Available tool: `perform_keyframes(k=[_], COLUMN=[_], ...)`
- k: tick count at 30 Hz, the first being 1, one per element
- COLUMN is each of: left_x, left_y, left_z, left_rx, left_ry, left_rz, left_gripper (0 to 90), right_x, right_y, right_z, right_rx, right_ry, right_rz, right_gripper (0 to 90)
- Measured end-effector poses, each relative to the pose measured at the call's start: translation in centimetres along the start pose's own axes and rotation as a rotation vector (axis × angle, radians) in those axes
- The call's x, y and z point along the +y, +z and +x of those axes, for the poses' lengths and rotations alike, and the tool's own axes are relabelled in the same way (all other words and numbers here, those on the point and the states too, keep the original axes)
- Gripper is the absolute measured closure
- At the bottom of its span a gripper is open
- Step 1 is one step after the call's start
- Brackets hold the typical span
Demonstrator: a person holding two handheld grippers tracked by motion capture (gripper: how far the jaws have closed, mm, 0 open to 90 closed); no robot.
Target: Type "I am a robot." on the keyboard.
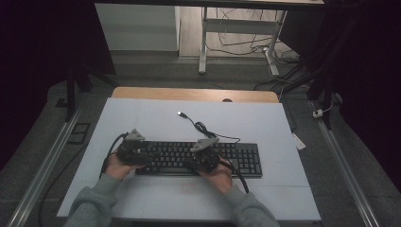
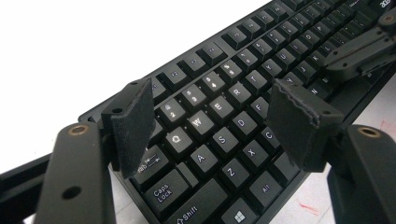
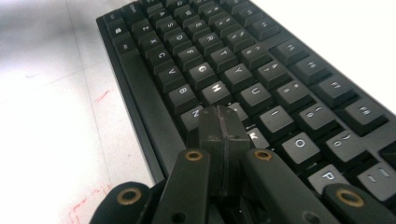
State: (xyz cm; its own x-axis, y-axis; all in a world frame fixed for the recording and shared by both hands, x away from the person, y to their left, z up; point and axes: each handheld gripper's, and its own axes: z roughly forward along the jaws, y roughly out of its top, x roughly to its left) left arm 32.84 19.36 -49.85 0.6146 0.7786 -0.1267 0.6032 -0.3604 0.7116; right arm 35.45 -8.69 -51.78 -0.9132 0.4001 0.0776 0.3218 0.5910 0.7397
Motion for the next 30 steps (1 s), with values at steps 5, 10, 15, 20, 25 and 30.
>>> perform_keyframes(k=[5,10,15,20,25,30], left_x=[0.0,0.0,0.0,0.0,0.0,-0.1], left_y=[-0.1,-0.1,-0.1,-0.1,-0.1,-0.1], left_z=[0.1,0.1,0.1,0.1,0.1,0.1], left_rx=[0.003,0.004,0.006,0.007,0.006,0.006], left_ry=[-0.003,-0.003,0.002,0.002,0.003,0.004], left_rz=[-0.002,-0.005,-0.002,0.000,-0.002,0.000], left_gripper=[32.0,32.0,32.0,32.0,32.0,32.0], right_x=[0.2,0.0,-0.5,-1.1,-1.8,-2.7], right_y=[-1.3,-2.5,-3.5,-4.7,-5.7,-6.6], right_z=[-0.4,-1.2,-1.6,-2.2,-2.7,-3.1], right_rx=[-0.012,-0.027,-0.036,-0.056,-0.092,-0.133], right_ry=[0.019,0.040,0.057,0.076,0.094,0.113], right_rz=[-0.048,-0.080,-0.093,-0.112,-0.126,-0.135], right_gripper=[90.0,90.0,90.0,81.3,66.8,57.0])
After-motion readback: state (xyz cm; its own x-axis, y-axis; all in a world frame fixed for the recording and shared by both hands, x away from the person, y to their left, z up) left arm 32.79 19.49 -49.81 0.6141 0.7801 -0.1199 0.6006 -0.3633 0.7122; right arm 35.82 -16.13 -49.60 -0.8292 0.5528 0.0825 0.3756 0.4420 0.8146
